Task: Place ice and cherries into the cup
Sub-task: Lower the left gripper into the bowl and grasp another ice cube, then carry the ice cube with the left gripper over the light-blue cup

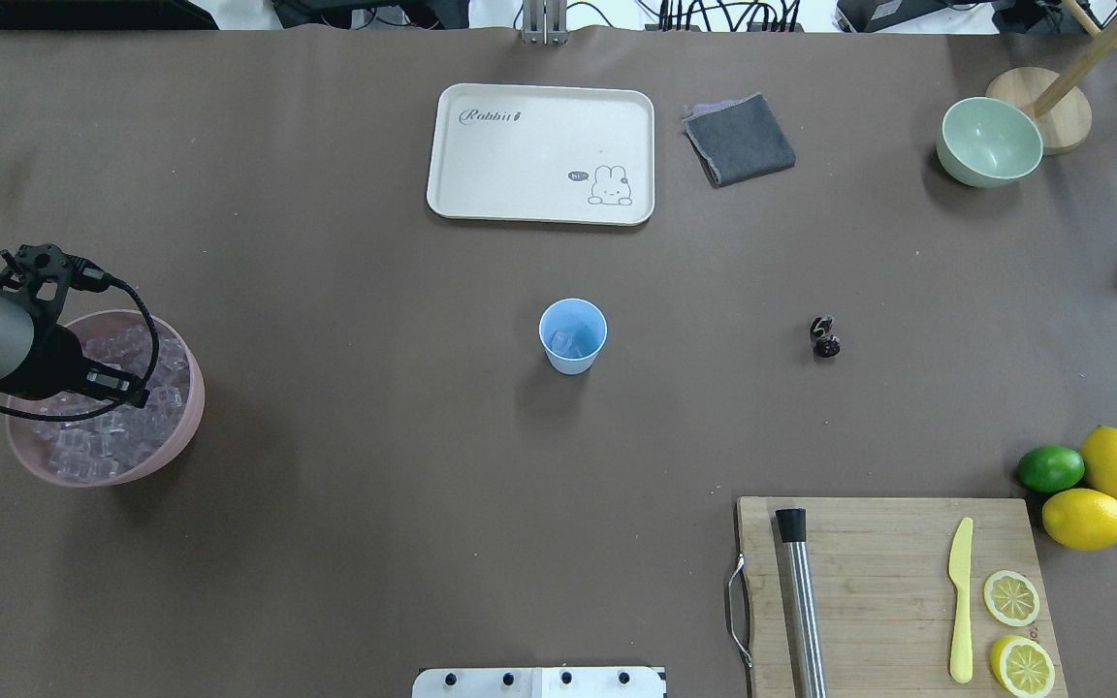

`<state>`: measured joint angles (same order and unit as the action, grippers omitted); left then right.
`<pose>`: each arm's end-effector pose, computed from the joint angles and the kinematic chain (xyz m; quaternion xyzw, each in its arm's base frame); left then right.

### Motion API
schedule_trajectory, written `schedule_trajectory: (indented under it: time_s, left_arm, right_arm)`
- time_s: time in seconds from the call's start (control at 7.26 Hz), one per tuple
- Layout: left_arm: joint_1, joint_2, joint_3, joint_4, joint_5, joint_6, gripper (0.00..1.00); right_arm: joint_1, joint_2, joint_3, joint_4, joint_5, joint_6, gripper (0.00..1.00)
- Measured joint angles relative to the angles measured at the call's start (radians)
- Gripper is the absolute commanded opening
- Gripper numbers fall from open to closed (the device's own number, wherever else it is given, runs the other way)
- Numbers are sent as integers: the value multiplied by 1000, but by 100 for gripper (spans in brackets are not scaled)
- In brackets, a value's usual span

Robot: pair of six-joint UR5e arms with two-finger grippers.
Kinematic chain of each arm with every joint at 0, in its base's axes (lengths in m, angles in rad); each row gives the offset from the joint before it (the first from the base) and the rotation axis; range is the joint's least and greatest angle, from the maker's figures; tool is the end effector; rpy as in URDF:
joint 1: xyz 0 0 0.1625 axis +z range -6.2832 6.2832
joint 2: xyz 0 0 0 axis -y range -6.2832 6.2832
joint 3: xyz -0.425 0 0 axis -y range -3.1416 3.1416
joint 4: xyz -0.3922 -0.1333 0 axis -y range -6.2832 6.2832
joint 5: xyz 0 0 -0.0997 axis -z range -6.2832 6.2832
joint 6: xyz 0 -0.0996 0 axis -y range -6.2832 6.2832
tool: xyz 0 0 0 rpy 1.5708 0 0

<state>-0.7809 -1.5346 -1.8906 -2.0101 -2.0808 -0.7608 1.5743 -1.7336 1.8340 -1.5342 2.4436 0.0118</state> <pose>0.2909 -0.4075 0.4767 0.0792 0.4080 0.1024 0.9037 0.0585 -0.4286 0.5924 0.0603 -0.4219 -0.0220 0.9043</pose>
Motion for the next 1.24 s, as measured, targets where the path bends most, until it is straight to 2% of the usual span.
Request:
schedule_trajectory:
  time_s: [0.55,0.83,1.1,1.24]
  left_arm:
    - [-27,15,-43,2,-24,1,0]
    - [-116,16,-96,2,-72,1,0]
    - [-166,-25,-141,2,-91,-6,0]
    - [-169,-77,-145,2,-92,-32,0]
  right_arm:
    - [2,-5,17,-1,1,0,100]
    - [2,-6,25,-1,1,0,100]
    - [2,-4,26,-2,1,0,100]
    - [2,-2,25,-3,1,0,100]
